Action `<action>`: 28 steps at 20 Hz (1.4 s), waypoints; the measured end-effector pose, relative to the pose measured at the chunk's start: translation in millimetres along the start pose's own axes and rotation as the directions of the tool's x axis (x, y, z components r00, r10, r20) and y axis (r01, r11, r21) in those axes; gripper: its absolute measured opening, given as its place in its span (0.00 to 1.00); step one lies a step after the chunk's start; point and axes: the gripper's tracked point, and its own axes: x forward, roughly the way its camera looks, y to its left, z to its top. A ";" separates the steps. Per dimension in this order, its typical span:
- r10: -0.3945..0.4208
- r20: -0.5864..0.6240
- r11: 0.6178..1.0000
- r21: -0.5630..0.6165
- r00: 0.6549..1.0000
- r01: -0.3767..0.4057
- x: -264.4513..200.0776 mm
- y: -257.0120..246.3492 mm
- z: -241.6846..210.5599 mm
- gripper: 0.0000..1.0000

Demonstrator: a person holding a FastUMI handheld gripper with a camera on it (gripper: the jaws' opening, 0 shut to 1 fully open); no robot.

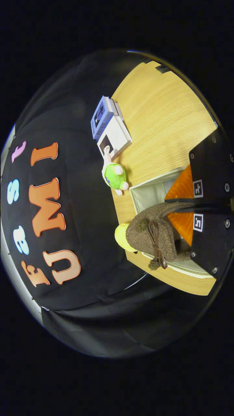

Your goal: Open the storage box then place both shoes into the box .Put the left shoe in first, then the right shoe, with the right side of both shoes facing outward in a uniform manner.

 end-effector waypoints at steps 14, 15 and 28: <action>-0.055 0.096 0.998 -0.037 0.994 0.059 -24.9 -17.3 28.6 0.98; -0.040 0.111 0.998 -0.048 0.993 0.046 -32.5 -16.6 31.5 0.98; 0.032 0.276 0.983 -0.182 0.961 0.020 -102.7 -62.8 66.5 0.99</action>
